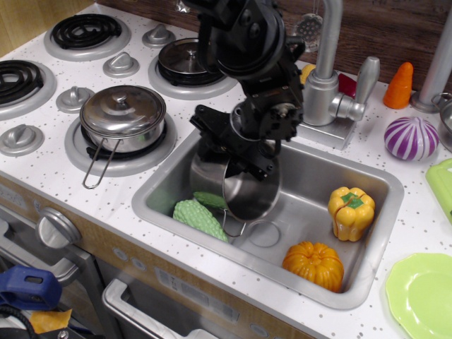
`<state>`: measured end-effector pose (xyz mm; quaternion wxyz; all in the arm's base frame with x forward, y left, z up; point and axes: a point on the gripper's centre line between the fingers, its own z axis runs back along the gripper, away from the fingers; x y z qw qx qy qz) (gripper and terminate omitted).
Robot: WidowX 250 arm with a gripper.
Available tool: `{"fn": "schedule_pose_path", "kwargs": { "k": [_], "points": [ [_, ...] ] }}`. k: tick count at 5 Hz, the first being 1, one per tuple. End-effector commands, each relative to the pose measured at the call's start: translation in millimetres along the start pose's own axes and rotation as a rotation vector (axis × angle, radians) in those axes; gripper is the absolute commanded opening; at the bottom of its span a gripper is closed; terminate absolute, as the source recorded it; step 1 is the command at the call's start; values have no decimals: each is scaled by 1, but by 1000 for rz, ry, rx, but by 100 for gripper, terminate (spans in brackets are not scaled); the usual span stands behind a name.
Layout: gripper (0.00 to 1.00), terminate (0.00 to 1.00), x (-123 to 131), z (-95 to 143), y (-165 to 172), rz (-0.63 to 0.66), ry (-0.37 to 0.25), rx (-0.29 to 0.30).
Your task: Flip pot upright in sink
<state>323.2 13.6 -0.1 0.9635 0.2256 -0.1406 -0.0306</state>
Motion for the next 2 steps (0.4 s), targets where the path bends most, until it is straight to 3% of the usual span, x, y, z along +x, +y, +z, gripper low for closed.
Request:
{"fn": "schedule_pose_path", "kwargs": {
  "k": [1,2],
  "points": [
    [0,0,4,6,-2,23,-23,-58],
    [0,0,6,11,-3,50,3,-107]
  ]
}}
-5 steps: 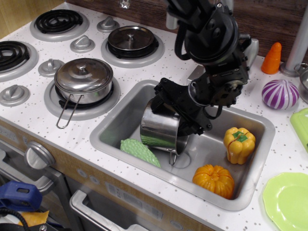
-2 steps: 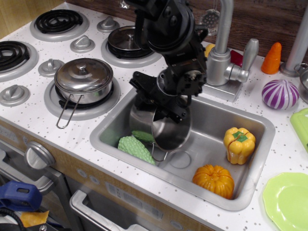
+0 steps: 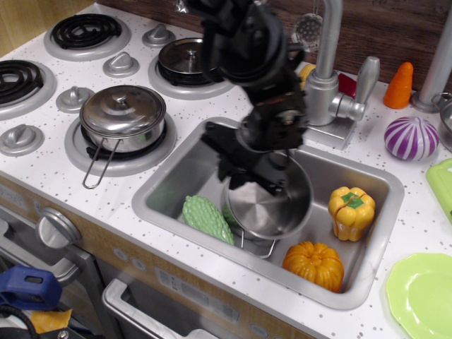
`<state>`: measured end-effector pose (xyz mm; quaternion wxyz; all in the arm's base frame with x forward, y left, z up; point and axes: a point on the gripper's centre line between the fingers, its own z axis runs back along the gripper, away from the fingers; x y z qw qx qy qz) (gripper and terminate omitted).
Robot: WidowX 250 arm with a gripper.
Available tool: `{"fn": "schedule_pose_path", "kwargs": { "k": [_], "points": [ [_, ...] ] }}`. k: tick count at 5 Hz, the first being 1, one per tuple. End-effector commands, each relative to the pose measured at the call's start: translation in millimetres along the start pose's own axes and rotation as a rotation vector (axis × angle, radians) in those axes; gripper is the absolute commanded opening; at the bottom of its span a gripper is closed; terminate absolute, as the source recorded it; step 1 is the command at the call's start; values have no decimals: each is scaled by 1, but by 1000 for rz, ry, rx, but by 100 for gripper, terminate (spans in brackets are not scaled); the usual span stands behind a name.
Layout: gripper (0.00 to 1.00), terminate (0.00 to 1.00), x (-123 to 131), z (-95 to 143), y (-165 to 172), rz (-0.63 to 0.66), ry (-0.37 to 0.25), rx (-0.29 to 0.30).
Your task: Flip pot upright in sink
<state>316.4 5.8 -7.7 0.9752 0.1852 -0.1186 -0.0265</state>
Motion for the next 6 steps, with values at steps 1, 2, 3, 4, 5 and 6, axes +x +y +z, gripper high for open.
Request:
{"fn": "schedule_pose_path", "kwargs": {
  "k": [1,2,3,4,5,6],
  "points": [
    [0,0,15,15,5,45,-21,-36],
    [0,0,14,16,6,36,-12,-31],
    [100,0,13,13,7,-3,-30,-55],
    [100,0,13,13,7,-3,-30,-55],
    [100,0,13,13,7,-3,-30,-55],
    [100,100,13,13,7,-3,-30,-55]
  ]
}}
